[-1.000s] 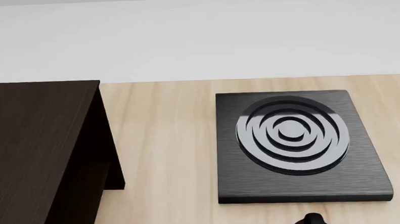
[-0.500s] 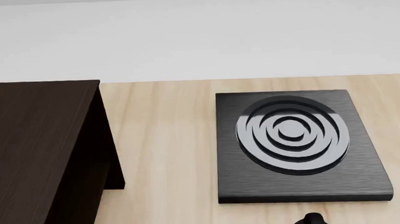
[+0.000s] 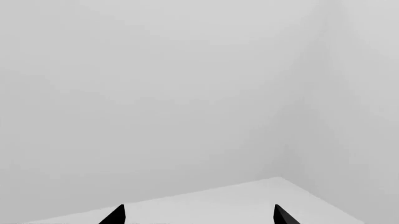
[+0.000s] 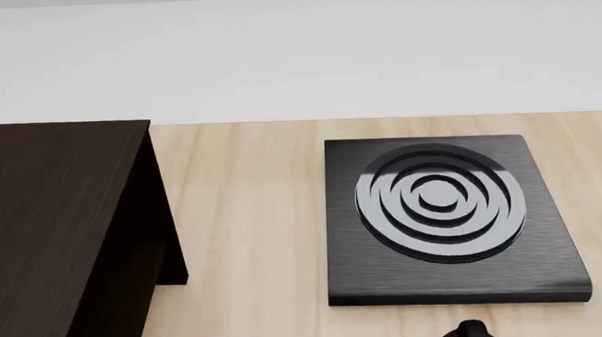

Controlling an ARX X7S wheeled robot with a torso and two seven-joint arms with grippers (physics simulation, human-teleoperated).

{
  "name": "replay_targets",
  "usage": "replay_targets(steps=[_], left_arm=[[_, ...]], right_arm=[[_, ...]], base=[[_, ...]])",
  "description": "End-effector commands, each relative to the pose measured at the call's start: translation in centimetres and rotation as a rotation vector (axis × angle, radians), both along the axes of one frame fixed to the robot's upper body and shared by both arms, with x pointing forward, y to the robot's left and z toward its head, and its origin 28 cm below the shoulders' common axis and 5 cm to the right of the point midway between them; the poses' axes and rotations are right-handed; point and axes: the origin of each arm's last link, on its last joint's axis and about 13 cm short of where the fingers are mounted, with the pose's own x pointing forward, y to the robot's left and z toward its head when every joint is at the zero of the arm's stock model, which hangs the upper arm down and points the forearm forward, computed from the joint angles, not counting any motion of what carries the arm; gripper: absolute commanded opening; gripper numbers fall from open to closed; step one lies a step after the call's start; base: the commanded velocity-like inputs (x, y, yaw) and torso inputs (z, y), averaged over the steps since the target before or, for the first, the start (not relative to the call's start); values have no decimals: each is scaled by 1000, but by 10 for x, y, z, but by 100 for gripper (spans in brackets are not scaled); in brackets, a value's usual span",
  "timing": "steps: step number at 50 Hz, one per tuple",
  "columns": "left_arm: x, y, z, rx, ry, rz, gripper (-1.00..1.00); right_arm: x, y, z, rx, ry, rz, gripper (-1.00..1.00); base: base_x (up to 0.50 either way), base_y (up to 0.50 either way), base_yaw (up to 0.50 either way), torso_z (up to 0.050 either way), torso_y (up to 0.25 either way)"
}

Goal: Put the frying pan under the cabinet shelf.

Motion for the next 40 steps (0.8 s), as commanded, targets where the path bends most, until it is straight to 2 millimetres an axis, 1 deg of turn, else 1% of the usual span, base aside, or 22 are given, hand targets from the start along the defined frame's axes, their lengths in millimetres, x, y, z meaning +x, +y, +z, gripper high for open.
replay_targets(steps=[1,5,14,19,33,37,40], left_arm=[[-2,1,1,-7,-4,-1,100],[-4,1,0,-6,-18,-18,100],[-6,2,1,2,-15,26,100],[-6,2,1,11,-15,20,100],[-5,3,0,13,-14,21,100],[-5,3,0,12,-16,21,100],[-5,3,-1,12,-15,20,100]], right_arm=[[10,6,51,-114,-102,35,-100],[12,9,63,-159,-94,42,-100],[17,16,88,-180,-125,85,-100],[20,21,101,-195,-139,112,-100],[33,34,121,-218,-149,186,-100],[37,36,134,-228,-167,198,-100],[40,38,139,-234,-174,207,-100]], base=[[0,0,0,0,11],[0,0,0,0,0],[0,0,0,2,1],[0,0,0,0,2],[0,0,0,0,1],[0,0,0,0,3],[0,0,0,0,0]])
